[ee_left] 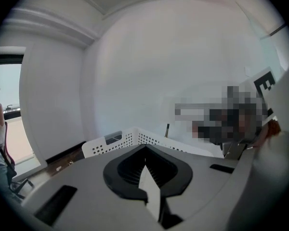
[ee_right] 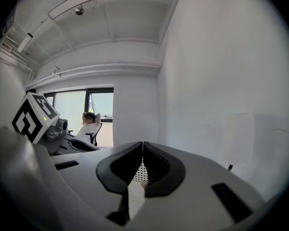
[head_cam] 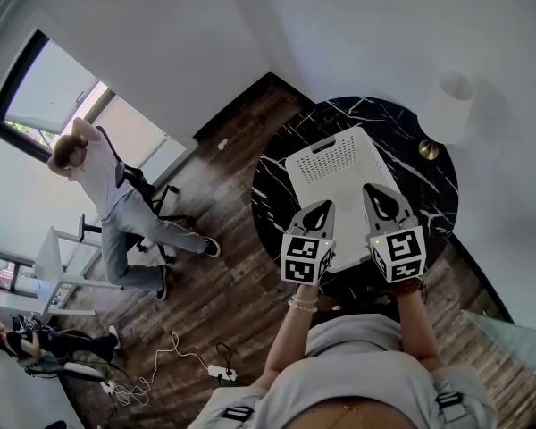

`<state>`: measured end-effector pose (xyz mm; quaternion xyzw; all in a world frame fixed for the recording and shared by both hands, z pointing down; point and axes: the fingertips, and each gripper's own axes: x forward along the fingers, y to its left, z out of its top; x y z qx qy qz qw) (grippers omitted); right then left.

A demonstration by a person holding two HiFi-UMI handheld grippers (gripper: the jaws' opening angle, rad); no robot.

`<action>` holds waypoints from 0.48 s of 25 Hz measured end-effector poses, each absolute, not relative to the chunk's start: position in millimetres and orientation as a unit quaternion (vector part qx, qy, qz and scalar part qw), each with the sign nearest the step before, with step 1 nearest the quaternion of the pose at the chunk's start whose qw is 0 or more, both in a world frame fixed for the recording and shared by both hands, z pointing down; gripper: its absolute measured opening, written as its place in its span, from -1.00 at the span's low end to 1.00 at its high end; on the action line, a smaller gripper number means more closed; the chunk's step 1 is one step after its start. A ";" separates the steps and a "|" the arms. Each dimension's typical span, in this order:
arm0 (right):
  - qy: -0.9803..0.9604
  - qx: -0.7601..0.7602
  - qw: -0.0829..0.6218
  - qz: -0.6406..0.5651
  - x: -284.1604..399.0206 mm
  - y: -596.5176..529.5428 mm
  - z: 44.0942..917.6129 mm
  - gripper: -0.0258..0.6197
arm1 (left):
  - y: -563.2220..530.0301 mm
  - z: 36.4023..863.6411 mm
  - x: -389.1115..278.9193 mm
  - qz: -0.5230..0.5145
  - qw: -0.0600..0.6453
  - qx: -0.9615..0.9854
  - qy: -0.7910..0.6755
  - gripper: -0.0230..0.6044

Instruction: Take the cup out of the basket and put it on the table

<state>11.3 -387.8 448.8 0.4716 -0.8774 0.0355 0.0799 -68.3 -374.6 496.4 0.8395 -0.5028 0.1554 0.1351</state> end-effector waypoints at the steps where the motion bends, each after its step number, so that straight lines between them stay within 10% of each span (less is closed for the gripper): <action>1: -0.878 0.470 0.081 0.036 14.2 -390.2 450.4 -0.89 | -376.8 500.7 -69.3 0.159 0.140 0.836 -0.506 -0.91; 12: -0.881 0.461 0.087 0.054 27.8 -402.3 467.3 -0.89 | -394.7 528.5 -74.4 0.198 0.169 0.831 -0.492 -0.90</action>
